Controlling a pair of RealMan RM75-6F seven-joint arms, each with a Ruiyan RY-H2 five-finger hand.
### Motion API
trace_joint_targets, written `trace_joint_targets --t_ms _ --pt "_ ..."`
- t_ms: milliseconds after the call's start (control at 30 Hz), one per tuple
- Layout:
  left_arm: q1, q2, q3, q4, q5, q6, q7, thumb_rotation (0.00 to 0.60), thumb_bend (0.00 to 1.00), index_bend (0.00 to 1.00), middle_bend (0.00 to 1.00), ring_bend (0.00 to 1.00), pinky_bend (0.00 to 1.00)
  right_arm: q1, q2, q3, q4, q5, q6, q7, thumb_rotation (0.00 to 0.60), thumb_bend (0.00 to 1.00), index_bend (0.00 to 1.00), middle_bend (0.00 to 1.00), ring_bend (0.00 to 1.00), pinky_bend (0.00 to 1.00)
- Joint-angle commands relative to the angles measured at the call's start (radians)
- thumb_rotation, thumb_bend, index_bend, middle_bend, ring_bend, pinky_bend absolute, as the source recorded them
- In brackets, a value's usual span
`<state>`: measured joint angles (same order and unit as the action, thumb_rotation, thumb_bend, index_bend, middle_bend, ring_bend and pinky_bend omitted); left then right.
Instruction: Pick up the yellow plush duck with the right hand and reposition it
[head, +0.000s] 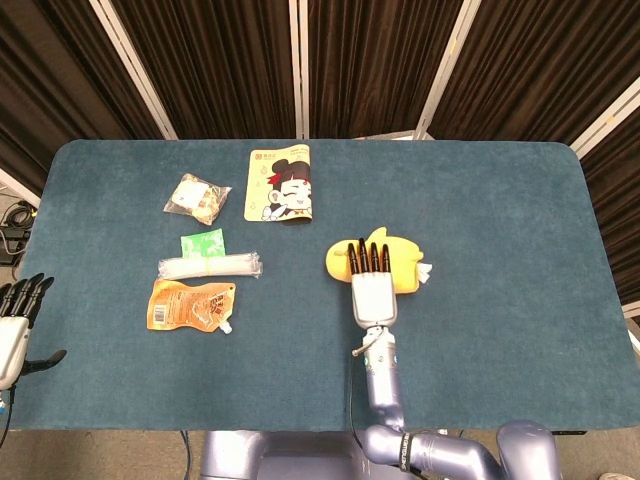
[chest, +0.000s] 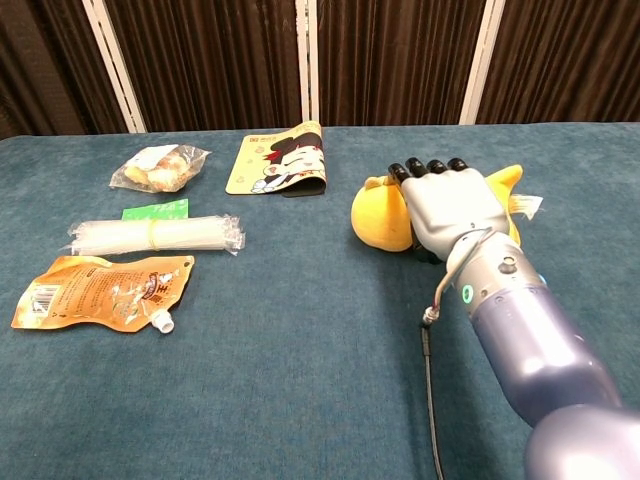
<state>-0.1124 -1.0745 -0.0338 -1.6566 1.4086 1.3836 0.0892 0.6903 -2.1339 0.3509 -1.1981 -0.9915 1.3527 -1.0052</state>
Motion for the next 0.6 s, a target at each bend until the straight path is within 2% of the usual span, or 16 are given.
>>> trace_joint_targets --t_ms 33,333,500,600 --pt "0.0 0.0 0.0 0.0 -0.001 -0.001 0.0 0.6 0.13 0.0 0.0 0.0 0.0 0.003 -0.016 -0.004 0.033 0.008 -0.014 0.012 0.6 1.0 0.0 0.0 0.0 0.0" --pt "-0.002 0.0 0.002 -0.003 -0.003 -0.004 0.008 0.6 0.13 0.0 0.0 0.0 0.0 -0.004 -0.022 0.006 0.126 0.026 -0.035 0.047 0.6 1.0 0.0 0.0 0.0 0.0" --pt "-0.004 -0.001 0.003 -0.005 -0.008 -0.011 0.016 0.6 0.13 0.0 0.0 0.0 0.0 -0.013 0.013 0.022 0.126 0.018 -0.015 0.056 0.6 1.0 0.0 0.0 0.0 0.0" --pt "-0.004 0.005 0.005 -0.012 -0.008 -0.015 0.01 0.6 0.13 0.0 0.0 0.0 0.0 -0.026 0.056 0.054 0.093 0.034 -0.004 0.065 0.6 1.0 0.0 0.0 0.0 0.0"
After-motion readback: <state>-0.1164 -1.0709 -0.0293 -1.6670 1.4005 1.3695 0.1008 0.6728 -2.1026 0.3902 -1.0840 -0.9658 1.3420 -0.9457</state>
